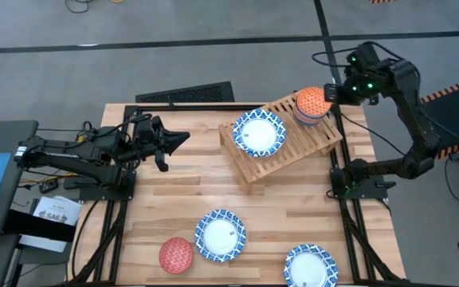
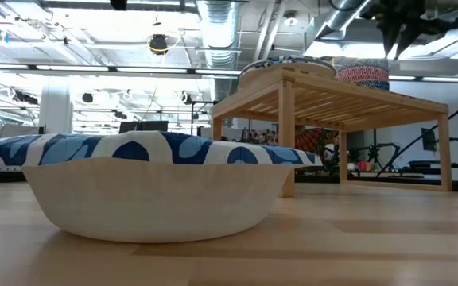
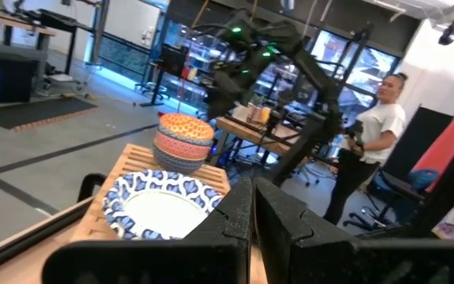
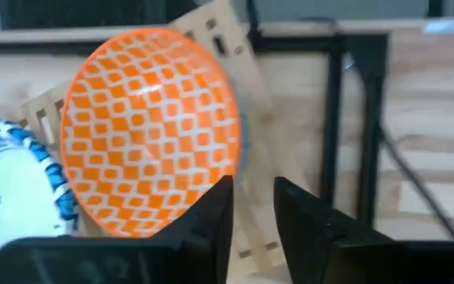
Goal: Place and stack bowls onto a shelf
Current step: Stack the top white pattern bowl on top of the white pattern bowl on the shelf
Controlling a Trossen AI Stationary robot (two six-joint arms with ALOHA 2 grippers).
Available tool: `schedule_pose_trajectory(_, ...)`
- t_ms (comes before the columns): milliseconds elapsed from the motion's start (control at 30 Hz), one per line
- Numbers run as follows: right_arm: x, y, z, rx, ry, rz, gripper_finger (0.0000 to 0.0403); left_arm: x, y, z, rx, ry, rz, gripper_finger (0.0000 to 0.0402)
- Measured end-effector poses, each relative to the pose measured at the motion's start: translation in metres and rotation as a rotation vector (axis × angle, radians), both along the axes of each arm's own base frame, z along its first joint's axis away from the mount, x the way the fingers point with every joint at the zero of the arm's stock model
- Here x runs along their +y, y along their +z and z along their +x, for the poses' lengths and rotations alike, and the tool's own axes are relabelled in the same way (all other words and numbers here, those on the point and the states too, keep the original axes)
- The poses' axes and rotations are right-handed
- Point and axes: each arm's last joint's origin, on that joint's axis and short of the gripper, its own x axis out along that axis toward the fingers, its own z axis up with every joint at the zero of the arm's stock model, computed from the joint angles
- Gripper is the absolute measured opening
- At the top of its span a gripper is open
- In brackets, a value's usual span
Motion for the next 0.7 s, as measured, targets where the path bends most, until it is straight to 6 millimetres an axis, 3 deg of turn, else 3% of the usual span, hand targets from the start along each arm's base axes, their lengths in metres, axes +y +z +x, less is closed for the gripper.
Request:
schedule_pose_trajectory(267,0.025,0.016,-0.002,-0.007,0.031,-0.236,0.0020,0.001,-0.001,0.000,0.005,0.021,-0.003,0.0000)
schedule_pose_trajectory(367,0.031,0.006,0.003,-0.070,0.057,-0.312,0.0019,0.001,-0.001,0.000,0.006,0.042,-0.008,0.0000)
schedule_pose_trajectory(533,0.035,-0.031,0.012,-0.156,0.055,-0.363,0.0016,0.002,0.000,-0.001,0.000,0.062,-0.012,0.0000)
schedule_pose_trajectory(700,0.036,-0.029,0.014,-0.152,-0.011,-0.543,0.0016,0.002,0.001,-0.001,-0.008,0.063,-0.015,0.0000)
